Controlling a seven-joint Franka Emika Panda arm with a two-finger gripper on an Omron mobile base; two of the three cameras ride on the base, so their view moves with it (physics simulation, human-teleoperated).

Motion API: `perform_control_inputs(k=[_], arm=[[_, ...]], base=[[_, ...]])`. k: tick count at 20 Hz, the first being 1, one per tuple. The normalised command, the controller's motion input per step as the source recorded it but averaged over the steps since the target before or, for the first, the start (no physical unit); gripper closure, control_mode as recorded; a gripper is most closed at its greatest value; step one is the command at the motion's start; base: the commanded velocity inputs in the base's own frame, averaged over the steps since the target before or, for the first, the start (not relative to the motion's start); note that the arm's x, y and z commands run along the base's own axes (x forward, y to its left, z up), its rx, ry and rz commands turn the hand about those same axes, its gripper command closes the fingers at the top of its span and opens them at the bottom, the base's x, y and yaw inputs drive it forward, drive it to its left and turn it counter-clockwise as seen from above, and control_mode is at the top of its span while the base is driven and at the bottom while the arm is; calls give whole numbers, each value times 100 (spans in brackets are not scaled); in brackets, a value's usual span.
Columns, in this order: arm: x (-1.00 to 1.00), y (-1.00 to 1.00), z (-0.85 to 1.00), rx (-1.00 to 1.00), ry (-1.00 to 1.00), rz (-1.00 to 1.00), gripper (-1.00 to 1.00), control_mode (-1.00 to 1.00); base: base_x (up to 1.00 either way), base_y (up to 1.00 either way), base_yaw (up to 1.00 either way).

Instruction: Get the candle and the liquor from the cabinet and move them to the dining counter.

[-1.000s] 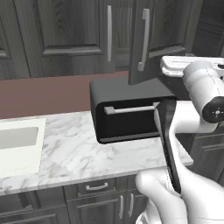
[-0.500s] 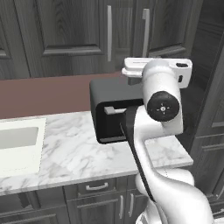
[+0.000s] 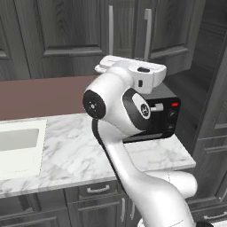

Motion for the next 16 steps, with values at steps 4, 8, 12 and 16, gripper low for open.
perform_control_inputs(k=[4, 8, 12, 16], arm=[[36, 40, 0, 0, 0, -24, 100, -100], [54, 16, 0, 0, 0, -12, 100, -100], [61, 2, 0, 0, 0, -9, 100, -100], [55, 0, 0, 0, 0, -9, 100, -100]], base=[[0, 0, 0], [0, 0, 0], [0, 0, 0], [0, 0, 0]])
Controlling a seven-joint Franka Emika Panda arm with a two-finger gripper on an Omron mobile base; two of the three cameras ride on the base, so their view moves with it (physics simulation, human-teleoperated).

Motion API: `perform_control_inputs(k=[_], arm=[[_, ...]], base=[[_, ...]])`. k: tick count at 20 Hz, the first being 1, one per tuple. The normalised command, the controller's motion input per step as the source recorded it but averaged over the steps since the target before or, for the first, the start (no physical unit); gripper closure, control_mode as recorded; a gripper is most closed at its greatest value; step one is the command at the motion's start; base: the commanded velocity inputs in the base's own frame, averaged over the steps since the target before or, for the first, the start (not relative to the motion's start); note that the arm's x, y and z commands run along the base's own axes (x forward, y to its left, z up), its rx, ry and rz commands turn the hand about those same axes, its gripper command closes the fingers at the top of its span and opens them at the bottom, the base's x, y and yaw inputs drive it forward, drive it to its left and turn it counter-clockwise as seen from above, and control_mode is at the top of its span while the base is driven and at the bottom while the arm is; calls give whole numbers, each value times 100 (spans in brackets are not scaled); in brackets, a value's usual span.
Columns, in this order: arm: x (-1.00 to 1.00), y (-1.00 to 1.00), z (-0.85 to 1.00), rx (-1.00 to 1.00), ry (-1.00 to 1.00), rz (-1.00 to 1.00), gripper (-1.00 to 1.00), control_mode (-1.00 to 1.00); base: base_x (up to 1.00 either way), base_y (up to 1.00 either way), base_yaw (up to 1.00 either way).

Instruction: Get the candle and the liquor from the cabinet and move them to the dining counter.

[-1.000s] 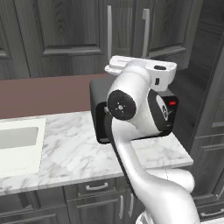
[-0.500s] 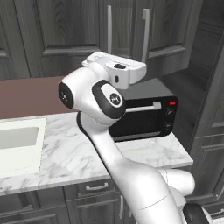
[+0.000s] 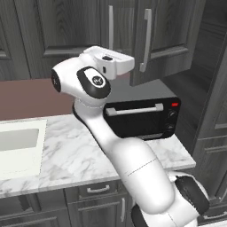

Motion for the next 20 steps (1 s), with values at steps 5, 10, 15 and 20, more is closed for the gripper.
perform_control_inputs(k=[5, 10, 15, 20], arm=[[40, -1, 0, 1, 0, -15, 100, -100], [28, -7, 0, 3, 0, -16, 100, -100], [17, -14, 0, 4, 0, -15, 100, -100], [5, -32, 0, 5, 0, -10, 100, -100]], base=[[0, 0, 0], [0, 0, 0], [0, 0, 0], [0, 0, 0]])
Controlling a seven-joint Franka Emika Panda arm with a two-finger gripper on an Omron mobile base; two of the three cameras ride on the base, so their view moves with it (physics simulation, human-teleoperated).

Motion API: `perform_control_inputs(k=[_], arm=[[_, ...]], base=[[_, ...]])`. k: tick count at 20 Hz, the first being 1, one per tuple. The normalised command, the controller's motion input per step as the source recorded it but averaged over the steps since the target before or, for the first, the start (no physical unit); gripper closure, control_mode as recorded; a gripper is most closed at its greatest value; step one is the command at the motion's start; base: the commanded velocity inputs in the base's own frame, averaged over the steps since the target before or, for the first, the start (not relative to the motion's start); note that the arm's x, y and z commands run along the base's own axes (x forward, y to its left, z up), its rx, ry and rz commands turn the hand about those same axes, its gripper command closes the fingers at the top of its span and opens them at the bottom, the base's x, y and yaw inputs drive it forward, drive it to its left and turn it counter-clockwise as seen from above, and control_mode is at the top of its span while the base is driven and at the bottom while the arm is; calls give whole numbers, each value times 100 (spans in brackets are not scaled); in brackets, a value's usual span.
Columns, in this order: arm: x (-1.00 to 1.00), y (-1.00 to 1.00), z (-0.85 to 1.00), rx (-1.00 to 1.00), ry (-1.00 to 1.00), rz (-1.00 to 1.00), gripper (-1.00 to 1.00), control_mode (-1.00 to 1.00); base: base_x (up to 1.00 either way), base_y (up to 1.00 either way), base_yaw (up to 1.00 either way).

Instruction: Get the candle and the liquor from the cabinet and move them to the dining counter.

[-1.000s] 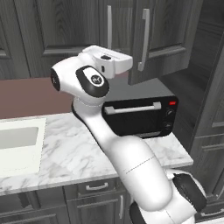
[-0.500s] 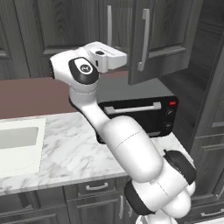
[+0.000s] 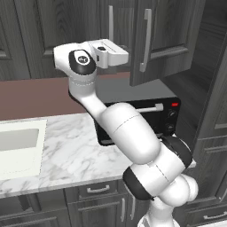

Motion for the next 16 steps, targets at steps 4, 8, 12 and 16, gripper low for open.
perform_control_inputs(k=[4, 8, 12, 16], arm=[[0, -43, 0, 2, 0, -2, 100, -100], [0, -34, 0, 0, 0, 0, 100, -100], [-2, -42, 0, 0, 0, 0, 100, -100], [-17, -52, 0, 0, 0, 0, 100, -100]], base=[[0, 0, 0], [0, 0, 0], [0, 0, 0], [0, 0, 0]])
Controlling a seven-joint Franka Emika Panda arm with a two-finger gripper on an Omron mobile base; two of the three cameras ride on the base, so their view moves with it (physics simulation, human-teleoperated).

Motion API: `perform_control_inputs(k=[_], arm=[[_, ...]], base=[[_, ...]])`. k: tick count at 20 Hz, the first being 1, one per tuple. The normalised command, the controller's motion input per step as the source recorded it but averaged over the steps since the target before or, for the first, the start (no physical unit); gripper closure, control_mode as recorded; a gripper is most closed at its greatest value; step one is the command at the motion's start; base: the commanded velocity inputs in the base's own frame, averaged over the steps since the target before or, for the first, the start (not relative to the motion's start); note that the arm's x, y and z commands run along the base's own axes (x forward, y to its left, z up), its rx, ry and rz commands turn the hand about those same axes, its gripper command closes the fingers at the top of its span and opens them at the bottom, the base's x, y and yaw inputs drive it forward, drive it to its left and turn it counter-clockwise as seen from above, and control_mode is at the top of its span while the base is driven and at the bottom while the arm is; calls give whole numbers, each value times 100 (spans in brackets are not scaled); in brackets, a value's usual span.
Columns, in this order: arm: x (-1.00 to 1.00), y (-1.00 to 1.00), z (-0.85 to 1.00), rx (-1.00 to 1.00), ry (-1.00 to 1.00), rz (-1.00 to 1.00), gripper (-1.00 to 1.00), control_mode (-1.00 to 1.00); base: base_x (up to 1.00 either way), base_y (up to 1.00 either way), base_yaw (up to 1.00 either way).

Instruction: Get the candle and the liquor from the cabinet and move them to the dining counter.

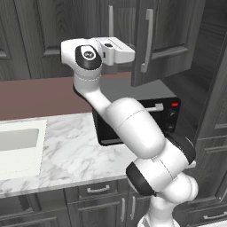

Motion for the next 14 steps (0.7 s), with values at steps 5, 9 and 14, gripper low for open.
perform_control_inputs(k=[5, 9, 14], arm=[[-36, -65, 0, 1, 0, 0, 100, -100], [-49, -76, 0, 1, 0, 0, 100, -100], [-50, -78, 0, 1, 0, 0, 100, -100]], base=[[0, 0, 0], [0, 0, 0], [0, 0, 0]])
